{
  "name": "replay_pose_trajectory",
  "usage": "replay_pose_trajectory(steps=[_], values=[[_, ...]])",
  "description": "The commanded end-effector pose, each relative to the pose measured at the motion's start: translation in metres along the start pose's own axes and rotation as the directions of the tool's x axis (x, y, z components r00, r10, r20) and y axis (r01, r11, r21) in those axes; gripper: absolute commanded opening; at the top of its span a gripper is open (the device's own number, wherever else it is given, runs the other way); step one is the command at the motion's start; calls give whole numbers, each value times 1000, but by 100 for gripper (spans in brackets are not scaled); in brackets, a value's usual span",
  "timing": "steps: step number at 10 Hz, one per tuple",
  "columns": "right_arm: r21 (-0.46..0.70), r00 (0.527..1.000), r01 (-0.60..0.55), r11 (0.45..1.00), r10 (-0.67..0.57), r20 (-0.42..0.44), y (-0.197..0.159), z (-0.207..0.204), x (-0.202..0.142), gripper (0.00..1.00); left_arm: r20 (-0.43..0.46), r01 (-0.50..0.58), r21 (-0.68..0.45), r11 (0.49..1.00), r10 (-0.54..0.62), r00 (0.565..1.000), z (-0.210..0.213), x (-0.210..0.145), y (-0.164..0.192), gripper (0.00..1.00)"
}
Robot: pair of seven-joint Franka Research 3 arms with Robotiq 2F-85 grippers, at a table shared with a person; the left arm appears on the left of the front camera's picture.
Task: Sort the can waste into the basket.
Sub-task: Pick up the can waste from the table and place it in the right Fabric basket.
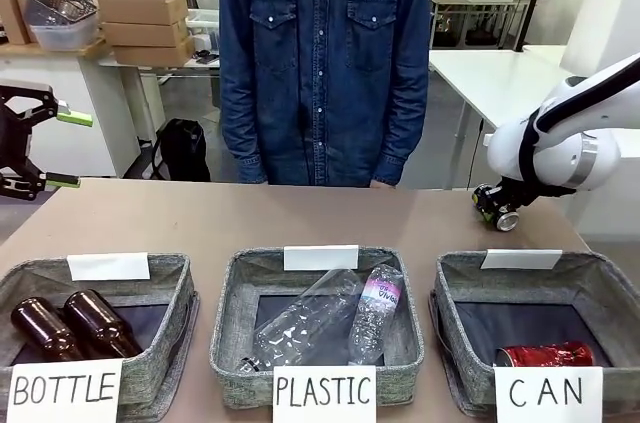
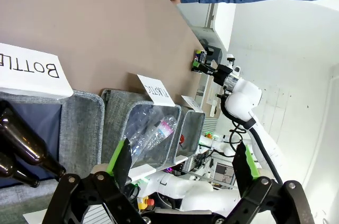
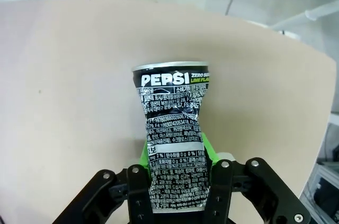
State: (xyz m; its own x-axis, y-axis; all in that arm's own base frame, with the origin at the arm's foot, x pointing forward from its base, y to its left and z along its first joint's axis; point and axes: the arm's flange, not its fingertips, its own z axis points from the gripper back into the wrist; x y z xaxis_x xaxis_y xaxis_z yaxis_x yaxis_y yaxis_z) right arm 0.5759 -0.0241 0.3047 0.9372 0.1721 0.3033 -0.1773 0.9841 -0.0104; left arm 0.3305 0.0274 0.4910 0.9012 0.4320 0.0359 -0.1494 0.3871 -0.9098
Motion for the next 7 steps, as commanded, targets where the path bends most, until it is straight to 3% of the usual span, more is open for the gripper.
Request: replay_pose_trajectory(steps=[1,3,4,6,7], values=[[15,999,-38,999,38,29,-2,24,-6,0,-8,13,-2,1000,-13,1000,3,0,0,100],[107,959,-260,960,243,148,6,101,-29,0,-8,13,-2,1000,-13,1000,3,0,0,100],[248,905,-412,877,364,218,13,140,-47,0,-8,13,-2,1000,-13,1000,3,0,0,100],[458,789,-615,642,502,355,22,197,-89,0,-8,13,-2,1000,-13,1000,3,0,0,100],[541,714,-688,483,582,389,28,218,-117,0,-8,13,-2,1000,-13,1000,3,0,0,100]])
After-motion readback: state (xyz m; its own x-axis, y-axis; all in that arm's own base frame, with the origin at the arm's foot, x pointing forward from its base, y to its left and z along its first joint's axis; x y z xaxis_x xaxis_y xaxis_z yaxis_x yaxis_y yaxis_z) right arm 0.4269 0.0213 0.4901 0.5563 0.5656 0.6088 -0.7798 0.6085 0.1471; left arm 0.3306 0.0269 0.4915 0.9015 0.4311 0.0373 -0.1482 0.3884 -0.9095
